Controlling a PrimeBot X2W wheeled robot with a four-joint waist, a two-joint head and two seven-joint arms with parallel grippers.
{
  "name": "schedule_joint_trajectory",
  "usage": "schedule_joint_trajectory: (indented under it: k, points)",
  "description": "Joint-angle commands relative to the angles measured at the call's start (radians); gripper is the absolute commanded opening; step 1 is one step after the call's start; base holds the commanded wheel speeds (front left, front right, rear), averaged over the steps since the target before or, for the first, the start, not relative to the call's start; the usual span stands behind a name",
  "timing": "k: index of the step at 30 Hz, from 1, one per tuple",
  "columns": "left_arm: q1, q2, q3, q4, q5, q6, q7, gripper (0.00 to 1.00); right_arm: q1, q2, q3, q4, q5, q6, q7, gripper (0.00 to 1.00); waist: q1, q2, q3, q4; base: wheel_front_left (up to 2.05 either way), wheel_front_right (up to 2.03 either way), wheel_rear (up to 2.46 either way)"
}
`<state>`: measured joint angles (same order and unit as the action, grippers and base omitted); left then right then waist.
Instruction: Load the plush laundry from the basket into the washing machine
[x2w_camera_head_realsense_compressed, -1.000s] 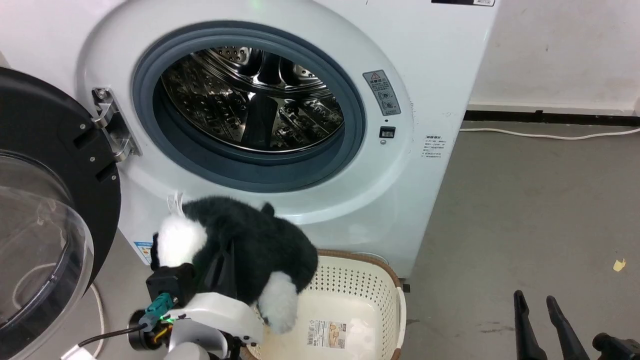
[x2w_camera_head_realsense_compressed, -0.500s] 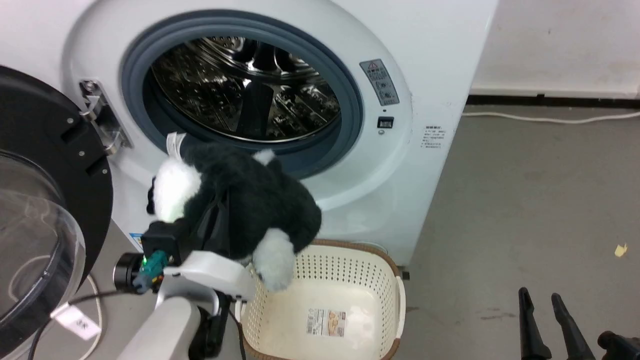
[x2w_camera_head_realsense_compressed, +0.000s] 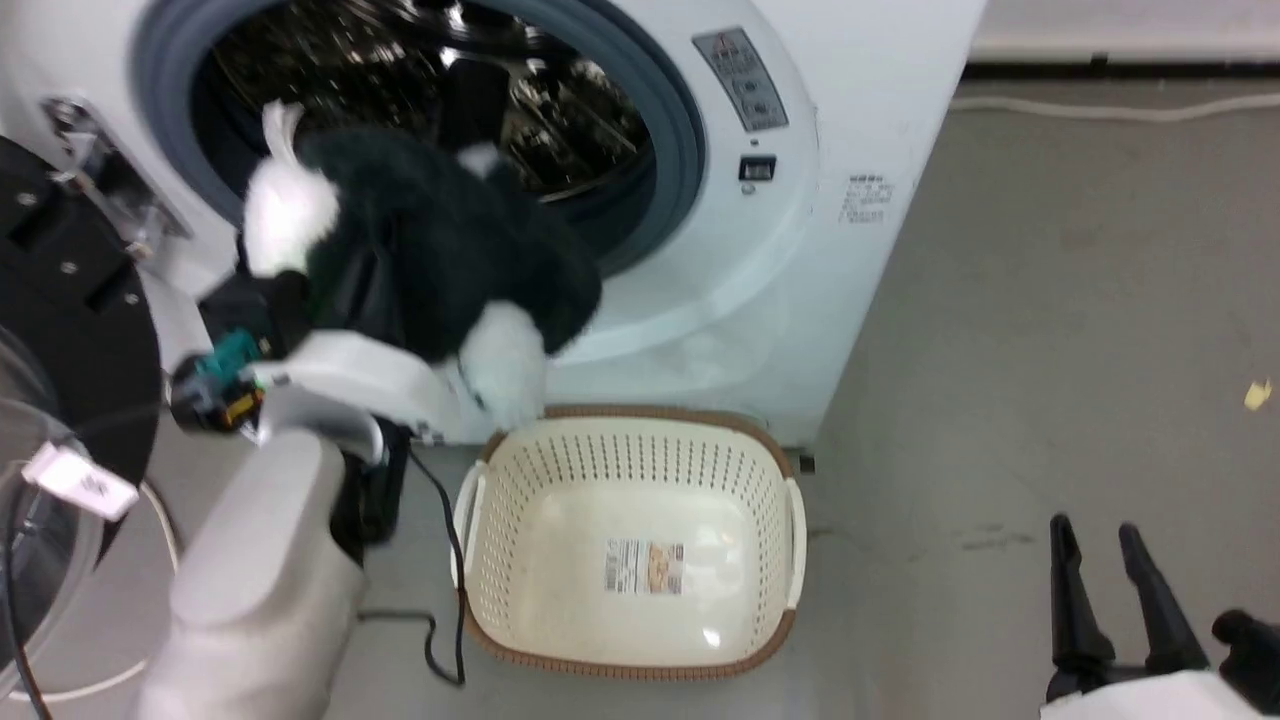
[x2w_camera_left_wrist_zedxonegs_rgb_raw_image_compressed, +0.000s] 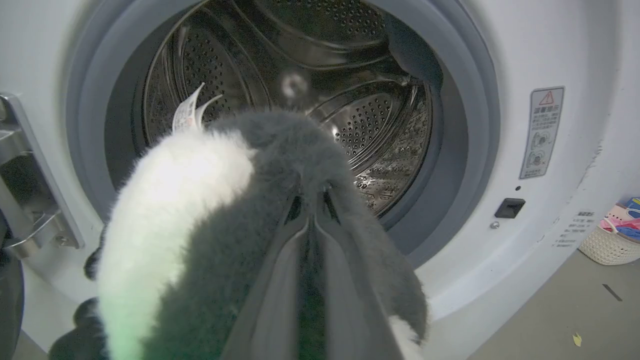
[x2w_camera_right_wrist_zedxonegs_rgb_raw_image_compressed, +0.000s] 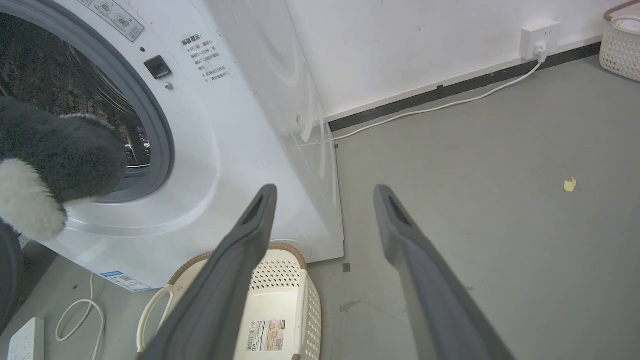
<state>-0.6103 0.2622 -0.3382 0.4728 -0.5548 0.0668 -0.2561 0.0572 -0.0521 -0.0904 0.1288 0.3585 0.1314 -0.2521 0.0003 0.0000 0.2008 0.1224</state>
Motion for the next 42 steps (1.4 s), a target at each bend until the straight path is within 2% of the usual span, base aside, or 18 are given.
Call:
schedule_joint_trajectory:
  k: [1, 9, 15, 21, 30, 42]
  points:
    - [-0.051, -0.004, 0.012, 0.018, 0.002, -0.014, -0.006, 0.00, -0.027, 0.002, -0.002, -0.016, -0.010, -0.001, 0.004, 1.00, -0.0003, 0.0000, 0.053, -0.016, 0.00, 0.00, 0.00]
    - [-0.250, 0.017, 0.030, 0.113, -0.006, -0.059, 0.008, 0.00, -0.083, 0.002, -0.008, -0.075, -0.032, -0.001, 0.029, 1.00, -0.0003, 0.0000, 0.189, -0.047, 0.00, 0.00, 0.00]
    - [-0.364, 0.051, 0.045, 0.139, -0.005, -0.069, 0.029, 0.00, -0.111, 0.002, -0.007, -0.108, -0.038, -0.001, 0.036, 1.00, -0.0003, 0.0000, 0.271, -0.068, 0.00, 0.00, 0.00]
    - [-0.486, 0.099, 0.077, 0.144, -0.006, -0.054, 0.047, 0.00, -0.128, 0.002, -0.010, -0.143, -0.044, -0.001, 0.041, 1.00, -0.0003, 0.0000, 0.361, -0.087, 0.00, 0.00, 0.00]
    - [-0.663, 0.151, 0.115, 0.115, 0.003, -0.004, 0.066, 0.00, -0.149, -0.005, -0.022, -0.225, -0.046, -0.001, 0.057, 1.00, -0.0003, 0.0000, 0.501, -0.115, 0.00, 0.00, 0.00]
    - [-0.800, 0.180, 0.128, 0.143, 0.005, 0.004, 0.069, 0.00, -0.150, -0.017, -0.023, -0.284, -0.036, -0.001, 0.064, 1.00, -0.0003, 0.0000, 0.611, -0.129, 0.00, 0.00, 0.00]
